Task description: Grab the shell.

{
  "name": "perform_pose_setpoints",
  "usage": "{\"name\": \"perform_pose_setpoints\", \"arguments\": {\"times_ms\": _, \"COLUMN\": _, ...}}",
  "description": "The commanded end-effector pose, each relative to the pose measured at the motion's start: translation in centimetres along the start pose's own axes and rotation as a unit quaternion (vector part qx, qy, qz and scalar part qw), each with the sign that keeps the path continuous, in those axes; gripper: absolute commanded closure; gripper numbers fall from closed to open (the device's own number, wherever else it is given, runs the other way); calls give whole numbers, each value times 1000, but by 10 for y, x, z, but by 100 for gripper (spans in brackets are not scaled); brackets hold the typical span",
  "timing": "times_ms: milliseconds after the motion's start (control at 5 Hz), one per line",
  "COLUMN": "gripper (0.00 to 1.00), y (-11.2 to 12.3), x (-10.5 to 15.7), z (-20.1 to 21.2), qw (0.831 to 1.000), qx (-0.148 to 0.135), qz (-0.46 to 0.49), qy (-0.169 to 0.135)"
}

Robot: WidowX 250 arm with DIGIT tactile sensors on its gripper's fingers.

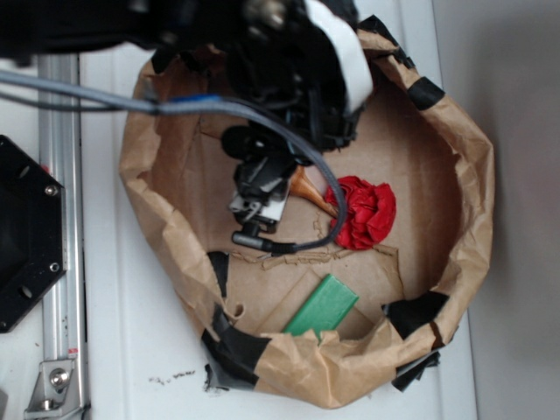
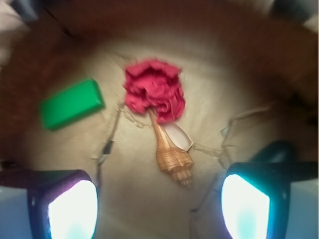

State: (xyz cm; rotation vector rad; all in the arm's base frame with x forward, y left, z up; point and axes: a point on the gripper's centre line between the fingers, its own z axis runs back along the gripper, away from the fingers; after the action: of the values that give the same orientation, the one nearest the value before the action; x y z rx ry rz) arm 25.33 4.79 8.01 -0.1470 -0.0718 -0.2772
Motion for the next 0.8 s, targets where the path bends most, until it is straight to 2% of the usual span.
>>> {"name": "perform_pose_setpoints", "arguments": {"times_ms": 0, "gripper": 0, "y": -12, "x": 8, "z": -68, "qw": 995, "qx": 46, "qz": -59, "qy": 71}}
{"name": "perform_pose_setpoints", "arguments": {"times_ms": 200, "gripper": 100, "y": -14, "x": 6, "z": -76, "qw": 988, "qx": 103, "qz": -66, "qy": 96}}
{"name": "perform_pose_setpoints", "arguments": {"times_ms": 400, "gripper": 100, "y": -14, "x": 11, "z": -42, "qw": 988, "qx": 140, "qz": -46, "qy": 52}}
{"name": "perform_pose_setpoints", "arguments": {"times_ms": 600, "gripper": 100, "y": -13, "x": 24, "z": 8, "qw": 989, "qx": 149, "qz": 6, "qy": -15}}
